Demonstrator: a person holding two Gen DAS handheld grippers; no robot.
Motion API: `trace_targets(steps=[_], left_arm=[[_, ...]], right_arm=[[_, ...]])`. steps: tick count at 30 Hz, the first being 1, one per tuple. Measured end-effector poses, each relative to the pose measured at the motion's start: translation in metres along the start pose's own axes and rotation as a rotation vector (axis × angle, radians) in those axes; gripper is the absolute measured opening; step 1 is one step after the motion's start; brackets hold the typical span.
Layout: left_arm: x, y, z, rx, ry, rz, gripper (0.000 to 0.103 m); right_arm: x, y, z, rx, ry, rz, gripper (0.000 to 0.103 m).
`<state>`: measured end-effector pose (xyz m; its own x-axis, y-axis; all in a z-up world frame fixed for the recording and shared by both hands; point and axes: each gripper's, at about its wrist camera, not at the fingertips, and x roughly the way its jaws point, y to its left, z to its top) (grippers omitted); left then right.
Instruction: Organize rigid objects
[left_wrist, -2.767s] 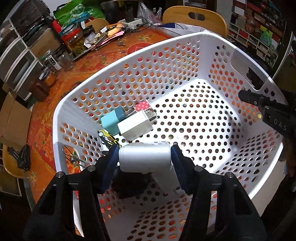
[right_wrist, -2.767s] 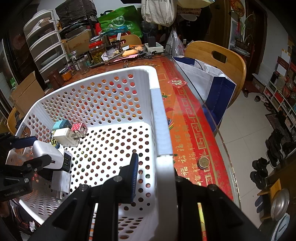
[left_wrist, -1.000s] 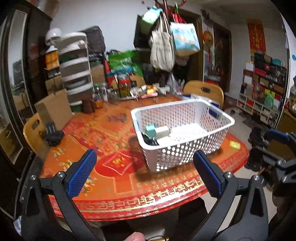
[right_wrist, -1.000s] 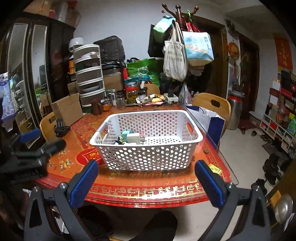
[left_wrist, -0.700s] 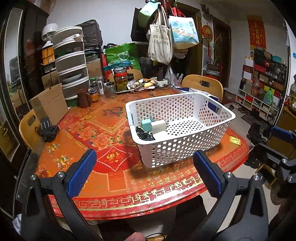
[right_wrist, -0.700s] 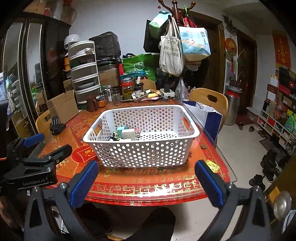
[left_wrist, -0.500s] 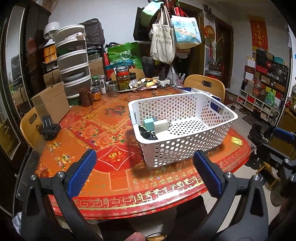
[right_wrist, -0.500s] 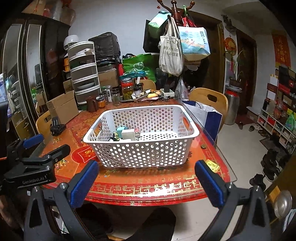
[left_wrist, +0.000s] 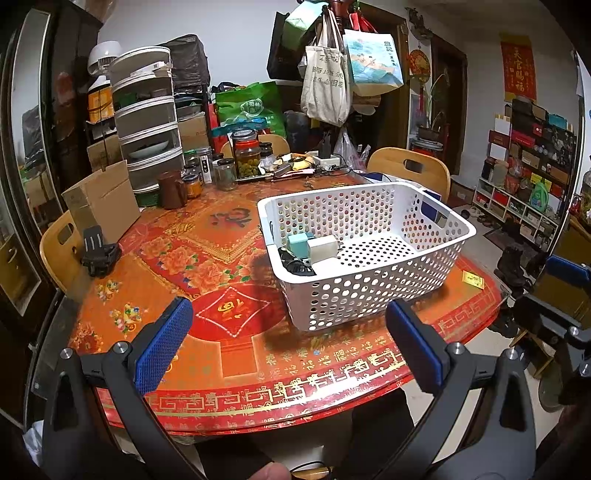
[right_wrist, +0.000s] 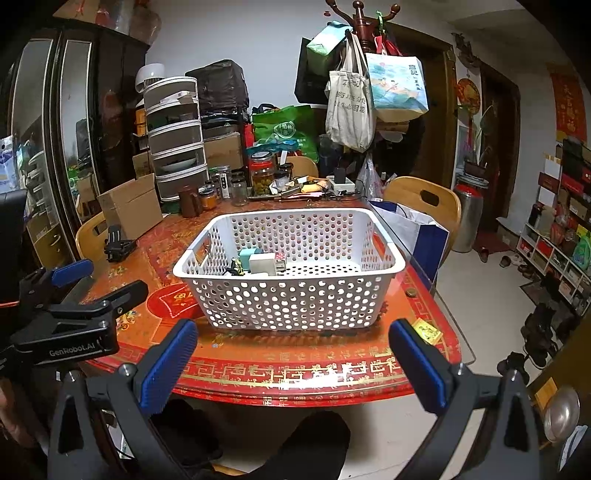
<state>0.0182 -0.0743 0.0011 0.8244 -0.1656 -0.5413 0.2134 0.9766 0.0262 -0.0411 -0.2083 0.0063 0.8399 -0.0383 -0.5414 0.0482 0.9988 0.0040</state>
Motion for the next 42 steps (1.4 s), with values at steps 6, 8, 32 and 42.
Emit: trace_targets(steps=[6,8,32,42], left_arm=[[0.0000,0.0003,-0.0004,0.001,0.001,-0.001,0.103],[-0.0009,0.0008,-0.0013,0.003,0.001,-0.002,0.103],[-0.0066,0.0082,-0.0068,0.017,0.005,-0.025,0.103],[-0.0063,0.0079,-0.0068,0.020,0.008,-0.024,0.103]], right_arm=[[-0.0011,-0.0009,0.0007,0.005,0.000,0.002,0.103],[-0.0013,-0.0006,0.0007,0.004,-0.001,0.003,0.103],[-0.0011,0.0011,-0.0012,-0.002,0.002,0.012,0.103],[-0.0013,0.0008,-0.0014,-0.001,0.002,0.011,0.103]])
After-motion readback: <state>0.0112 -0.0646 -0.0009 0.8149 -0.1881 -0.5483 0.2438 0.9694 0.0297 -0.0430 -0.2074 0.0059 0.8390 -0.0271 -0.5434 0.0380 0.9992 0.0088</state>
